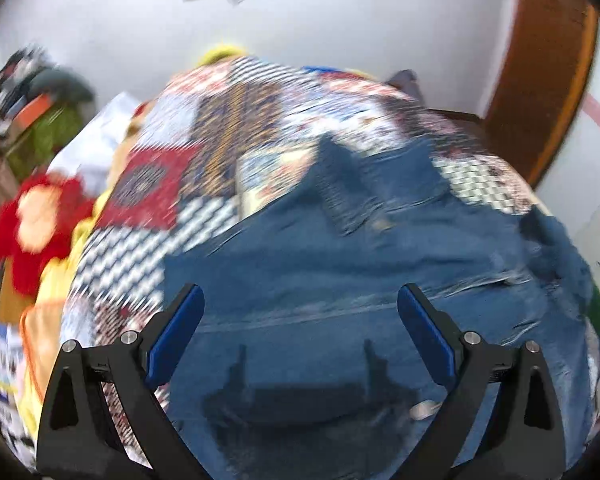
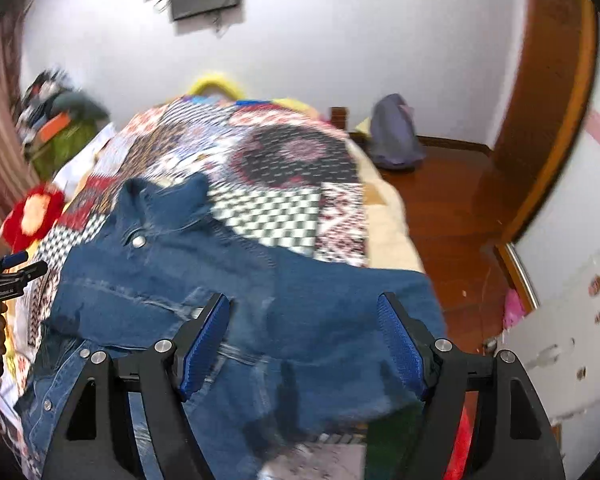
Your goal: Fold large clothes
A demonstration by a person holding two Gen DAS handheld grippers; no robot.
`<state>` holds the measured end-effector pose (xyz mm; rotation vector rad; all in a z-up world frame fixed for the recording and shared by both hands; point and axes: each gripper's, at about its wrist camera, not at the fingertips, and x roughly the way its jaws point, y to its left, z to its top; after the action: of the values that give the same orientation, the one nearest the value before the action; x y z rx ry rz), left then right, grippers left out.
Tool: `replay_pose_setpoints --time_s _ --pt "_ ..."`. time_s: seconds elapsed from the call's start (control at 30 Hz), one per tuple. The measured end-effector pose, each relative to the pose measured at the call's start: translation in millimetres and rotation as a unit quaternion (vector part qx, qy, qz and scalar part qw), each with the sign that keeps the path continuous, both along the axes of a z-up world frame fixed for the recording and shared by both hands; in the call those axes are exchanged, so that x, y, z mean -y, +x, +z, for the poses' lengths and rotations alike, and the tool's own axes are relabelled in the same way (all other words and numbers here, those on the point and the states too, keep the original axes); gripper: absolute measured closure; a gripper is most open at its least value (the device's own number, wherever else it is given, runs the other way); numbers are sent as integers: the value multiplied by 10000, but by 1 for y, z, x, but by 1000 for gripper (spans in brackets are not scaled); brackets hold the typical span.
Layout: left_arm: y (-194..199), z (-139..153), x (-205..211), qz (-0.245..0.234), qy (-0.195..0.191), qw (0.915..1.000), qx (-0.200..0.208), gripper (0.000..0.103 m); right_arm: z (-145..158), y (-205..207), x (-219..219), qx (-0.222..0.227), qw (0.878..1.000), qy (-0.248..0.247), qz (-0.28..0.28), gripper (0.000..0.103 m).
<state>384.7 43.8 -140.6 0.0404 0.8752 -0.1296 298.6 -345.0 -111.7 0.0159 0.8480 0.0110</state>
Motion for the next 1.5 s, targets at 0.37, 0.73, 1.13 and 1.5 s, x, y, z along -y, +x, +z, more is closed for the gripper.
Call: replay_pose_setpoints --time_s 0.37,0.73,1.13,1.5 --pt "15 -22 118 -1234 257 9916 -289 5 -65 -31 101 -696 9846 1086 -1181 28" --pt "18 -77 155 -1453 -28 9822 -1189 5 -152 -21 188 -1129 9091 3354 -2196 28" --pt "28 -89 153 -1227 -223 9815 -1455 5 -166 4 203 -778 8874 3736 -2586 74" --pt "5 -46 142 -1271 -132 9880 -870 5 -73 0 157 143 9276 3312 -1723 88"
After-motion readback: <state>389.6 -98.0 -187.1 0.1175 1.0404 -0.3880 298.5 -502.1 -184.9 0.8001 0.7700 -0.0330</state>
